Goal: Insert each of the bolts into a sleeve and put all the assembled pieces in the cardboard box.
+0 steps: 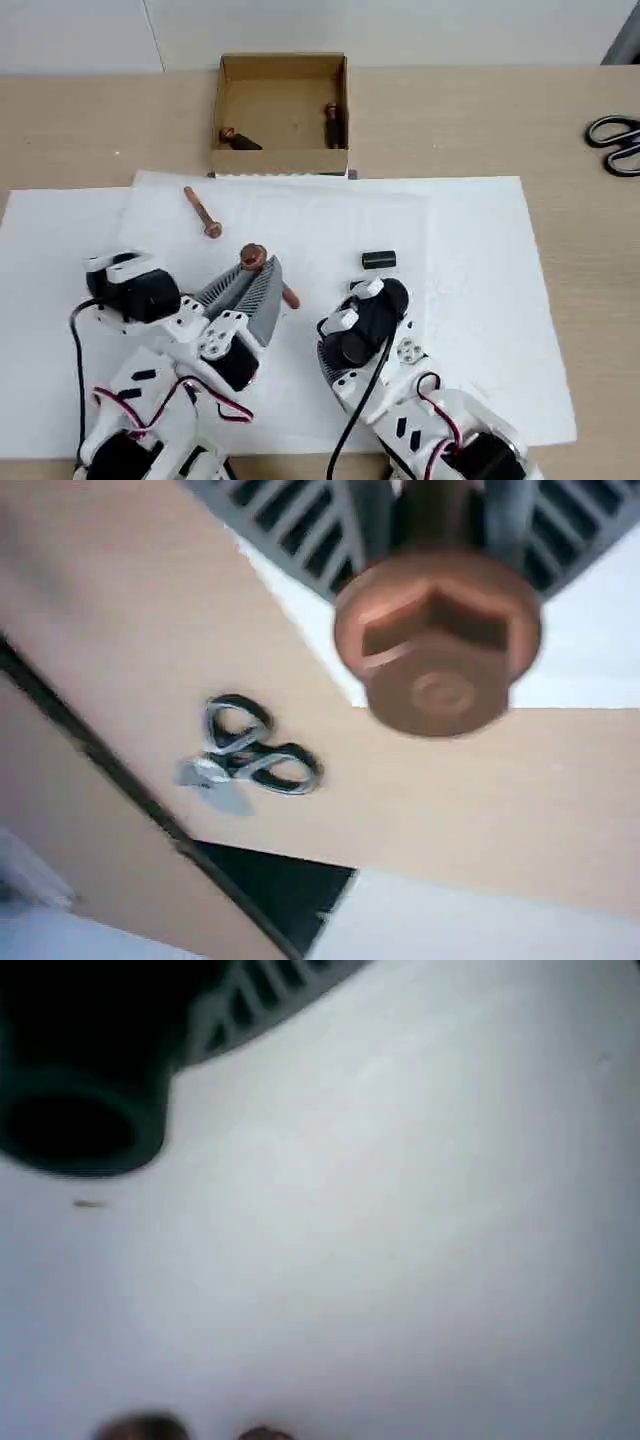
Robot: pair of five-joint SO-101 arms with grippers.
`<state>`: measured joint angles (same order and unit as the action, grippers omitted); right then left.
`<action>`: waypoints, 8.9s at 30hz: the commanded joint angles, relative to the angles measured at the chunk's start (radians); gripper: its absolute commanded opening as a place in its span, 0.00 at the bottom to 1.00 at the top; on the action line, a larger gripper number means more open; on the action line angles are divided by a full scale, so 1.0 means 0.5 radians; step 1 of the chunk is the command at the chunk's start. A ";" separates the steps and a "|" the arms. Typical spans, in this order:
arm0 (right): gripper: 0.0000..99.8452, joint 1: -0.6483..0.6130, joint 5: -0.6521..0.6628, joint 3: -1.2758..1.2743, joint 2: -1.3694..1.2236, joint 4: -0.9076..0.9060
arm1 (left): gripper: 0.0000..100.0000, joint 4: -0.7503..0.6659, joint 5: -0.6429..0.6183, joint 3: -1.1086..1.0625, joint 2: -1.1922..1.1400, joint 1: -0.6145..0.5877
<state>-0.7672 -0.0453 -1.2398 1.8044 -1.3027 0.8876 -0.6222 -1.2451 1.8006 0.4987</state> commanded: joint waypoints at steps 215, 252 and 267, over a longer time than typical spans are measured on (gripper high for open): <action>0.00 0.839 -0.083 1.832 -3.144 1.907 | 0.01 0.371 0.976 -0.747 0.018 -1.003; 0.20 0.735 0.123 3.443 -4.780 1.619 | 0.01 0.381 0.967 -0.744 0.018 -1.016; 0.20 0.738 0.120 3.443 -3.982 0.048 | 0.01 0.381 0.967 -0.744 0.018 -1.019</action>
<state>-0.4005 0.0115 0.4327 -0.2977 -1.1646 1.0810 -0.1419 -1.6210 1.8006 -0.0077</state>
